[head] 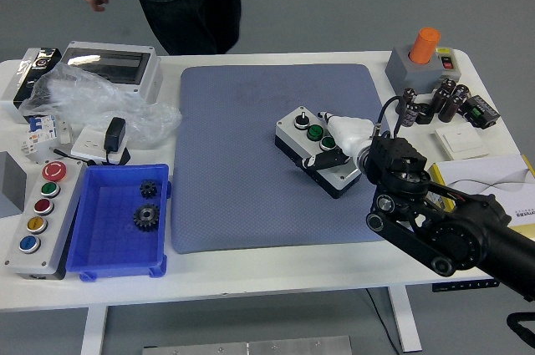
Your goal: Pick up the button,place it on the desk,press the button,press the button
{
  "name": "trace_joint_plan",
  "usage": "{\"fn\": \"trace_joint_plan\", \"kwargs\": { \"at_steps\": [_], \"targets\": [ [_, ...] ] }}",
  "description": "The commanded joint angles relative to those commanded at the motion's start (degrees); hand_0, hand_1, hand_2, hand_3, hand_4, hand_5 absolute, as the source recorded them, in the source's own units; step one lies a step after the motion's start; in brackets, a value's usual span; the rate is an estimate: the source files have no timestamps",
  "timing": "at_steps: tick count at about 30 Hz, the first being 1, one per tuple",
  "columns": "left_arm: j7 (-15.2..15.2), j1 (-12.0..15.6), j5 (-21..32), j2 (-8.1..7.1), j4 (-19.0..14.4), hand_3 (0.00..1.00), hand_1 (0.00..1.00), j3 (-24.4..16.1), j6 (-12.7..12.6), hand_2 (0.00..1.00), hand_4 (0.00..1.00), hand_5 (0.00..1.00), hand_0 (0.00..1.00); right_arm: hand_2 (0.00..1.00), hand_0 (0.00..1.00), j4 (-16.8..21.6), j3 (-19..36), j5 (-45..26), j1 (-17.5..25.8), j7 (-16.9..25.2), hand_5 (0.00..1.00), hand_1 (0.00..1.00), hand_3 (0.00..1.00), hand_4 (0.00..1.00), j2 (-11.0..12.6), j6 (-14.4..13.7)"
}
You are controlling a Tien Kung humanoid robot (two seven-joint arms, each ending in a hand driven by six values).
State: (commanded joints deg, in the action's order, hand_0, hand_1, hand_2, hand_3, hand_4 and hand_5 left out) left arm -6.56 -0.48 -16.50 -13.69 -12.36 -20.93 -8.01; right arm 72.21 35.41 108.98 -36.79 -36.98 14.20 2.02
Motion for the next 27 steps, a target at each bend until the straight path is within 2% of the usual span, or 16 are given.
{"fn": "trace_joint_plan", "kwargs": {
  "at_steps": [2,3,8,9,14,15,20,21,26,27],
  "targets": [
    [0.0,0.0,0.0,0.02,0.0,0.633,0.690,0.1,0.0,0.607,0.605,0.319,0.664,0.692,0.468,-0.1,-0.2,0.4,0.0,0.0,0.490,0.675,0.939,0.998,-0.1,-0.5],
    [0.0,0.0,0.0,0.02,0.0,0.633,0.690,0.1,0.0,0.608,0.606,0.323,0.664,0.598,0.304,-0.1,-0.3,0.5,-0.1,0.0,0.428,0.568,0.752,0.979,-0.1,-0.6],
    [0.1,0.0,0.0,0.00,0.0,0.633,0.690,0.1,-0.1,0.608,0.606,0.323,0.664,0.598,0.304,-0.2,-0.9,1.2,-0.2,0.0,0.428,0.568,0.752,0.979,-0.2,-1.1],
    [0.1,-0.1,0.0,-0.01,0.0,0.633,0.690,0.1,-0.1,0.608,0.605,0.326,0.664,0.502,0.205,-0.2,-1.1,1.5,-0.2,0.0,0.379,0.461,0.607,0.934,-0.2,-1.2],
    [0.2,-0.1,-0.3,-0.02,-0.1,0.633,0.690,-0.2,-0.2,0.608,0.605,0.326,0.664,0.502,0.205,-0.2,-1.7,2.3,-0.3,0.0,0.379,0.461,0.607,0.934,-0.3,-1.7],
    [0.2,-0.1,-0.3,-0.02,-0.1,0.635,0.690,-0.2,-0.2,0.609,0.603,0.329,0.665,0.437,0.186,-0.2,-1.8,2.5,-0.3,0.0,0.353,0.423,0.476,0.905,-0.3,-1.8],
    [0.3,-0.1,-0.3,0.02,-0.1,0.635,0.690,-0.2,-0.3,0.609,0.603,0.329,0.665,0.437,0.186,0.0,-2.4,3.5,-0.4,0.0,0.353,0.423,0.476,0.905,-0.2,-3.0],
    [0.4,-0.1,-0.3,0.02,-0.1,0.636,0.690,-0.3,-0.3,0.610,0.608,0.334,0.664,0.415,0.186,0.0,-2.6,3.6,-0.5,0.0,0.334,0.412,0.408,0.882,-0.1,-3.4],
    [0.5,0.0,-0.2,0.05,-0.1,0.636,0.690,-0.3,-0.5,0.610,0.608,0.334,0.664,0.415,0.186,0.0,-3.6,4.0,-0.6,0.0,0.334,0.412,0.408,0.882,0.2,-5.2],
    [0.6,0.0,-0.2,0.06,-0.1,0.638,0.690,-0.2,-0.6,0.612,0.612,0.342,0.665,0.407,0.187,0.1,-3.8,4.1,-0.6,0.0,0.270,0.405,0.388,0.820,0.2,-5.7]
  ]
}}
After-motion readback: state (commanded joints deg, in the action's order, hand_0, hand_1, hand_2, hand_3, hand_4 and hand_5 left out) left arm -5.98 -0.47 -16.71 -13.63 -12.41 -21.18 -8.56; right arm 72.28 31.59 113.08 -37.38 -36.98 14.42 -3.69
